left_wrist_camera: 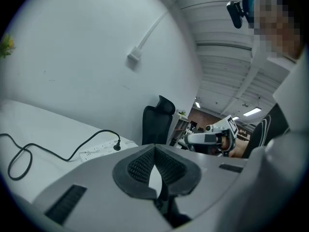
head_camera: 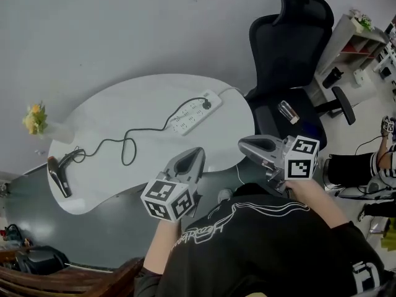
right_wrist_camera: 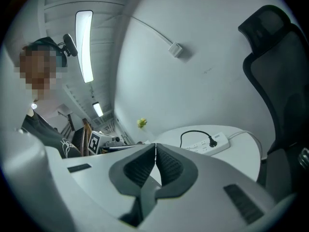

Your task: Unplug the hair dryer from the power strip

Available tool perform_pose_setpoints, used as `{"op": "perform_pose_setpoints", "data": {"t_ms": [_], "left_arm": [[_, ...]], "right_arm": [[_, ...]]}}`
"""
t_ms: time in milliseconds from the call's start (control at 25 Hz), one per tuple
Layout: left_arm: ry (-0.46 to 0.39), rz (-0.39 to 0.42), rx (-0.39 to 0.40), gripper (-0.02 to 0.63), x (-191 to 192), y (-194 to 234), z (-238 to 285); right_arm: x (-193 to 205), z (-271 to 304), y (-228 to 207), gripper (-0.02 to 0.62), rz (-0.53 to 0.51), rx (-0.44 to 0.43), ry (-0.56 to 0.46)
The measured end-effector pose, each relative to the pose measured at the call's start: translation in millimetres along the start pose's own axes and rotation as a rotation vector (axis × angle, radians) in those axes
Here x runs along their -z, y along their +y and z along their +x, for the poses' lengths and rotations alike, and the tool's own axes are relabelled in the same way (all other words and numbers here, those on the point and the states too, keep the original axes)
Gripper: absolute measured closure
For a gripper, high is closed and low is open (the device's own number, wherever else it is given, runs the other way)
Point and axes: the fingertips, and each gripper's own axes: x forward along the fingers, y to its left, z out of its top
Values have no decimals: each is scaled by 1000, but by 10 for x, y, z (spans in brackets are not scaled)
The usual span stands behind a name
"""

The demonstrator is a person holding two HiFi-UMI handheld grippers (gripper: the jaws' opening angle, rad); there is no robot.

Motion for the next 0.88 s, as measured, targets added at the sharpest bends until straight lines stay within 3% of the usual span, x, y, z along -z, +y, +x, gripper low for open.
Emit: {"op": "perform_pose_setpoints", "data": {"t_ms": [280, 680, 880], "left_arm": [[44, 17, -88, 601, 25, 469, 277], [188, 104, -169, 601, 138, 1083, 821], [256, 94, -219, 600, 276, 1380, 988]], "right_arm": [[-53, 126, -357, 598, 51, 20, -9], [-149, 447, -942, 598, 100, 12, 56], [-151, 601, -1213, 598, 141, 1, 88]]}}
